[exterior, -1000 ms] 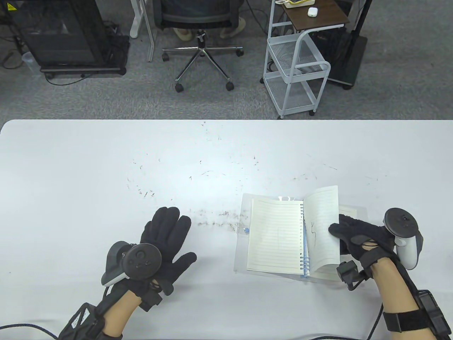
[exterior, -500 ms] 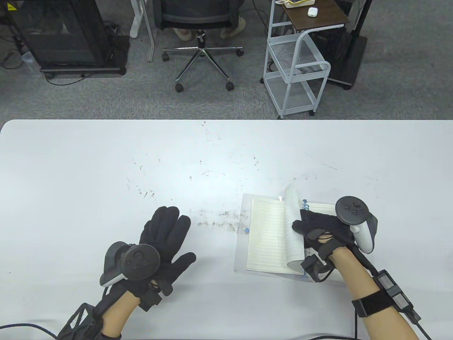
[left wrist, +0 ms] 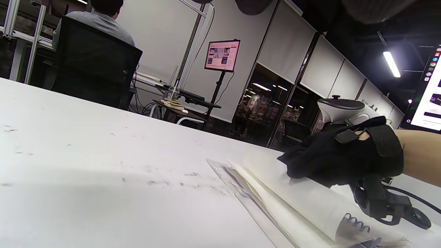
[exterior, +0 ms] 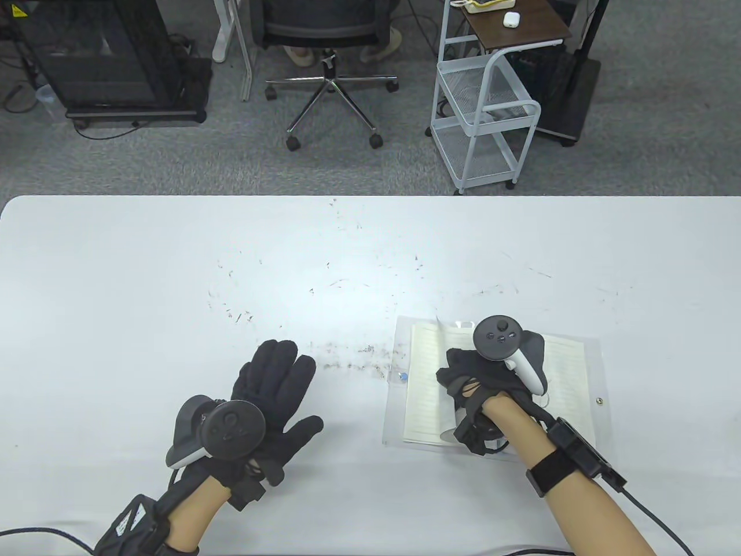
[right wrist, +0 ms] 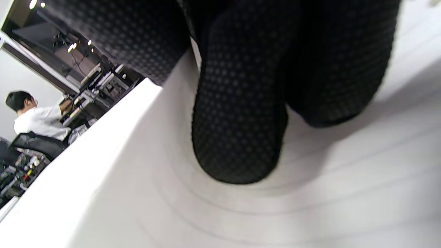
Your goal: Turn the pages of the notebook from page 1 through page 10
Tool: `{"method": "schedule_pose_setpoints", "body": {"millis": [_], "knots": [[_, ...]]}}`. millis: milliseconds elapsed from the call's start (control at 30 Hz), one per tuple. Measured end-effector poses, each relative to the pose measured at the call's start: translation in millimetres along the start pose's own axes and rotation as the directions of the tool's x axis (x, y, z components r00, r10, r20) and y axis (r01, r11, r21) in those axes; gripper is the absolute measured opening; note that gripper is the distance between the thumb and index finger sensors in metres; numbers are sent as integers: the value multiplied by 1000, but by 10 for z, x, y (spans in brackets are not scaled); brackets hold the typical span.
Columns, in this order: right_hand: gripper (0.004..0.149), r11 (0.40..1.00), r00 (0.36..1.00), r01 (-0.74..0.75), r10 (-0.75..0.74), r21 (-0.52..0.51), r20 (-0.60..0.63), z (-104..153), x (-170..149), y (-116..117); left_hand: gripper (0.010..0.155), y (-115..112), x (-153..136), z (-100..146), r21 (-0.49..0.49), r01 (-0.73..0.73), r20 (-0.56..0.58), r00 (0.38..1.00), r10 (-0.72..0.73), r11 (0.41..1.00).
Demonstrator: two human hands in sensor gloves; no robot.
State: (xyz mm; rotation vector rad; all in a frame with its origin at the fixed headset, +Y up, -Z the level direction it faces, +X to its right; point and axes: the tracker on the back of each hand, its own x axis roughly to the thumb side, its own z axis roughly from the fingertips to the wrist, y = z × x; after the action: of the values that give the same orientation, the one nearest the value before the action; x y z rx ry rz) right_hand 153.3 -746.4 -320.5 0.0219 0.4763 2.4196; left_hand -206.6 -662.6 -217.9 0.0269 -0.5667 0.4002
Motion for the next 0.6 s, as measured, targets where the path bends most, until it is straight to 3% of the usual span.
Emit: {"method": "schedule_pose_setpoints", "body": {"millis": [367, 500, 600], "knots": [[64, 999, 999, 22, -24, 48, 26, 58, -22, 43, 84, 3, 1, -5, -1, 3, 0, 1000, -3, 1000], [67, 997, 996, 78, -78, -10, 39, 194, -134, -154, 85, 1, -2, -5, -1, 3, 0, 1000, -3, 1000], [69, 988, 993, 118, -115, -102, 34, 339, -324, -424, 84, 1, -2, -4, 3, 3, -1, 1000, -3, 1000]]}}
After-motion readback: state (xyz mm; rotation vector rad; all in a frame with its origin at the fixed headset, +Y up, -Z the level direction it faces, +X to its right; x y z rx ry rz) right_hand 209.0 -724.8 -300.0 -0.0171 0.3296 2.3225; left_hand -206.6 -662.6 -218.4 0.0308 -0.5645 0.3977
